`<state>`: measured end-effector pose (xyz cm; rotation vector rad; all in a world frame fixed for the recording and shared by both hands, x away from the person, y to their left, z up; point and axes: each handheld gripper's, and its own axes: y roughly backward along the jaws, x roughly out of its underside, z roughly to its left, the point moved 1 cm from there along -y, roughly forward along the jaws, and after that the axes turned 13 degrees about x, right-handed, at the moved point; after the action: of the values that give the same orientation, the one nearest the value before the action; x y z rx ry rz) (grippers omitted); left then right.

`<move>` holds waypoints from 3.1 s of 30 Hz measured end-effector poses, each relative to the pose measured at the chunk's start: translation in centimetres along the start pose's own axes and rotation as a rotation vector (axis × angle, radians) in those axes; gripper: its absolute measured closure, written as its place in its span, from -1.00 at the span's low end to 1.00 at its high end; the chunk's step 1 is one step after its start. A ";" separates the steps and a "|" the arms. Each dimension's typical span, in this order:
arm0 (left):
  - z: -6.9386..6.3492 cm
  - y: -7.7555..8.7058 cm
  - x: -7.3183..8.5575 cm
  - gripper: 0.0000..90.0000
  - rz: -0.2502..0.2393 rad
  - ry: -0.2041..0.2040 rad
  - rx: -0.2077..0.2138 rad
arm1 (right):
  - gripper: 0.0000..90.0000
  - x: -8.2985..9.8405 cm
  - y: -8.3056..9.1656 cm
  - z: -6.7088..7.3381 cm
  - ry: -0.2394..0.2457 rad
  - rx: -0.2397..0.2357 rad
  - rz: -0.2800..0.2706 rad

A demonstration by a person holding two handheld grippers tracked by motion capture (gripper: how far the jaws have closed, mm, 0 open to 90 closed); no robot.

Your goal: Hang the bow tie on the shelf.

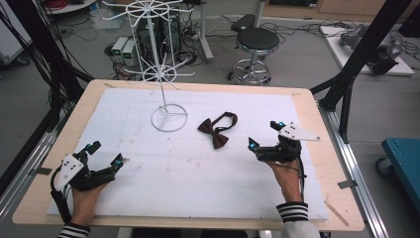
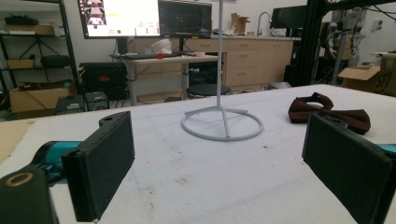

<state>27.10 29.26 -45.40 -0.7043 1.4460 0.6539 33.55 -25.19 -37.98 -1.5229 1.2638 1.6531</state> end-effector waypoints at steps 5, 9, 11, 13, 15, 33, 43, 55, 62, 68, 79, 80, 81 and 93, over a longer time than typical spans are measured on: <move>0.0 0.0 0.0 -0.79 0.000 -0.001 -0.001 | -0.98 -1.0 -1.6 0.6 0.035 -0.037 0.066; 0.0 0.0 0.0 -0.79 0.001 0.000 0.000 | -0.98 -1.5 -2.5 1.0 0.058 -0.065 0.103; 0.0 0.0 0.0 -0.79 0.002 -0.001 -0.001 | -0.98 -2.1 -3.4 1.4 0.086 -0.092 0.148; 0.0 0.0 0.0 -0.79 0.001 -0.001 -0.002 | -0.98 -2.2 -3.7 1.5 0.091 -0.099 0.152; 0.0 0.0 0.0 -0.79 0.002 -0.001 -0.001 | -0.98 -2.4 -4.3 1.8 0.097 -0.115 0.171; 0.0 -0.1 0.0 -0.79 0.010 -0.004 0.000 | -0.98 -2.4 -9.4 4.3 0.211 -0.216 0.380; 0.0 -0.1 0.0 -0.79 0.010 -0.004 0.001 | -0.96 -0.9 -11.2 4.9 0.225 -0.204 0.488; 0.0 -0.1 0.0 -0.79 0.007 -0.001 0.000 | -0.57 -0.4 -13.4 6.1 0.236 -0.221 0.606; 0.0 -0.1 0.0 -0.79 0.012 -0.003 0.000 | -0.44 0.1 -13.7 6.0 0.224 -0.238 0.637; 0.0 -0.1 0.0 -0.79 0.011 -0.002 0.001 | -0.22 0.4 -14.1 6.1 0.228 -0.250 0.661; 0.0 -0.1 0.0 -0.79 0.009 0.000 0.001 | 0.78 0.5 -14.0 6.5 0.275 -0.292 0.666; 0.0 -0.1 0.0 -0.79 0.010 -0.001 0.001 | 0.79 0.4 -13.9 6.6 0.280 -0.290 0.671; 0.0 -0.1 0.0 -0.79 0.010 -0.001 0.001 | 0.79 0.4 -13.9 6.6 0.280 -0.290 0.671; 0.0 -0.1 -0.1 -0.79 0.017 -0.008 -0.001 | 0.79 0.0 -13.0 6.0 0.296 -0.319 0.632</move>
<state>27.18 29.14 -45.34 -0.6902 1.4460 0.6698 42.29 -14.56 -41.93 -1.7096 1.8518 2.1587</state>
